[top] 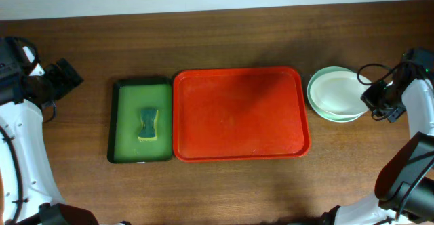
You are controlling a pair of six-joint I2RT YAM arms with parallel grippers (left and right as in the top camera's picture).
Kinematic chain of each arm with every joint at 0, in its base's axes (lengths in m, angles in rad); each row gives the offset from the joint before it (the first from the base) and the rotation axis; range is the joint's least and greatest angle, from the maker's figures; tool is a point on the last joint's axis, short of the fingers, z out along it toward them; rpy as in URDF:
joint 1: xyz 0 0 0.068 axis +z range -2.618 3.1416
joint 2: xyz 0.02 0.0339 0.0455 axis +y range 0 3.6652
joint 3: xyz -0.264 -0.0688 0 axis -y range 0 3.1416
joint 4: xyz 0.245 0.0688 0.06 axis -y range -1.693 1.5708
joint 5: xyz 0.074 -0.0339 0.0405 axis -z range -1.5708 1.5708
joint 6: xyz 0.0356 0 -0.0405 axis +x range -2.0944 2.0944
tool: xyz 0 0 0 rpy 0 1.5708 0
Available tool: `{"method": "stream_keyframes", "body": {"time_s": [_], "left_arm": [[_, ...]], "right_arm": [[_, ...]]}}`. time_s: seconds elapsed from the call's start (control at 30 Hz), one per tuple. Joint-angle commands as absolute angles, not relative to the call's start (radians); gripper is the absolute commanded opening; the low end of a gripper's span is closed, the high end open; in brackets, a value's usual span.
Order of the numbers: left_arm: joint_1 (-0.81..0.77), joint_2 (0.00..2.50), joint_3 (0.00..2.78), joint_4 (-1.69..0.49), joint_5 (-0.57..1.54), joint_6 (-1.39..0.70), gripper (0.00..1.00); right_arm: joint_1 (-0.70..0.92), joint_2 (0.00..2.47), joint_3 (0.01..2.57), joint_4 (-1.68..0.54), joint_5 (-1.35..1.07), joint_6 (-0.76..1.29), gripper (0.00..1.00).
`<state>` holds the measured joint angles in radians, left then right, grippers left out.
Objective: Clean dirty plates on tray and stack at the side
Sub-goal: 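Carry the cream plate right and stack it on the plate pile, then release the cream plate and withdraw the right gripper down-right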
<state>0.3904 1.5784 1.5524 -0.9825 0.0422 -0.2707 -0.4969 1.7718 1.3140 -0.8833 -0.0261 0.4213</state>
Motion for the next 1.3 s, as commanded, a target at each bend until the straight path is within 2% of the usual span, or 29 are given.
{"method": "stream_keyframes", "body": {"time_s": [0.0, 0.03, 0.1, 0.17, 0.23, 0.3, 0.47, 0.77, 0.8, 1.27], "left_arm": [[0.394, 1.565, 1.564, -0.982, 0.048, -0.276, 0.99], [0.394, 1.565, 1.564, -0.982, 0.048, -0.276, 0.99], [0.394, 1.565, 1.564, -0.982, 0.048, -0.276, 0.99], [0.394, 1.565, 1.564, -0.982, 0.048, -0.276, 0.99], [0.394, 1.565, 1.564, -0.982, 0.048, -0.276, 0.99], [0.394, 1.565, 1.564, -0.982, 0.048, -0.276, 0.99], [0.394, 1.565, 1.564, -0.982, 0.048, -0.276, 0.99], [0.394, 1.565, 1.564, -0.982, 0.048, -0.276, 0.99], [0.394, 1.565, 1.564, -0.982, 0.048, -0.276, 0.99], [0.394, 1.565, 1.564, -0.982, 0.048, -0.276, 0.99]], "right_arm": [[-0.498, 1.774, 1.277, -0.842, -0.012, 0.419, 0.05], [-0.498, 1.774, 1.267, -0.825, -0.027, 0.419, 0.08], [-0.497, 1.774, 1.266, -0.821, -0.079, 0.418, 0.33], [-0.497, 1.774, 1.266, -0.825, -0.088, 0.395, 0.53], [-0.497, 1.774, 1.266, -0.835, -0.158, 0.278, 0.72], [-0.492, 1.774, 1.266, -0.839, -0.257, 0.178, 0.79], [-0.351, 1.774, 1.283, -0.902, -0.262, 0.011, 0.79], [0.032, 1.774, 1.283, -0.889, -0.254, -0.052, 0.81], [0.05, 1.774, 1.283, -0.888, -0.254, -0.052, 0.99], [0.078, 1.774, 1.283, -0.885, -0.251, -0.052, 0.98]]}}
